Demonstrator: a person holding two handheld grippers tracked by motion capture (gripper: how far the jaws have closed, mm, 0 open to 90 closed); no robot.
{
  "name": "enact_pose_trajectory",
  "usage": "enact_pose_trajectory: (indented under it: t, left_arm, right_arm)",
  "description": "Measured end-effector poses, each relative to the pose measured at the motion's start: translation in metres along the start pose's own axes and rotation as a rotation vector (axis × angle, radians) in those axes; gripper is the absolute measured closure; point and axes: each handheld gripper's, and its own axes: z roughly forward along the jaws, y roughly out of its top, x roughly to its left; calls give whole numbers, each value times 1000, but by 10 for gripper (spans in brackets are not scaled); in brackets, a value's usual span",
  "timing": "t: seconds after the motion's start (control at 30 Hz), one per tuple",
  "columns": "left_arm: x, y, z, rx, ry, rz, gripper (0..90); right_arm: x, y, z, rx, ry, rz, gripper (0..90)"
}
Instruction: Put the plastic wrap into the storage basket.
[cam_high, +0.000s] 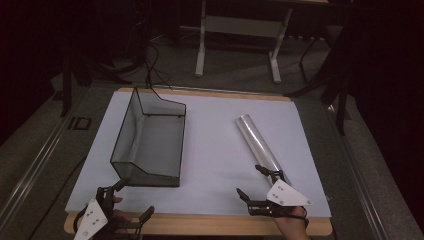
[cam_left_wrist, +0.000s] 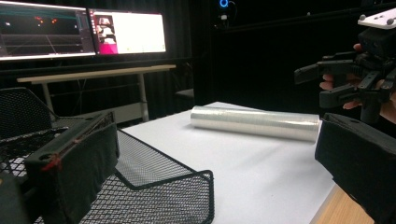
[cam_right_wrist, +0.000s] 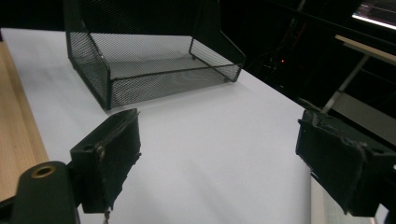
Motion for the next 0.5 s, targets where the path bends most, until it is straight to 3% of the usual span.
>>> enact_pose_trajectory:
  t: [0.13,0.33,0.4,0.5]
  left_arm:
    - [-1,-1,0,3,-4,-5,1]
    - [-4,-1,2,11,-22,4,1]
    - [-6,-1,3,8,-24,10,1]
    - [-7,-1,2,5,-30,16,1]
  right_arm:
    - [0,3,0,3,10,-21,139]
    - [-4,8,-4,9,61,-4,143]
    - [-4,11,-6,13,39,-16,148]
    - [-6,17,-9,8,41,-15,147]
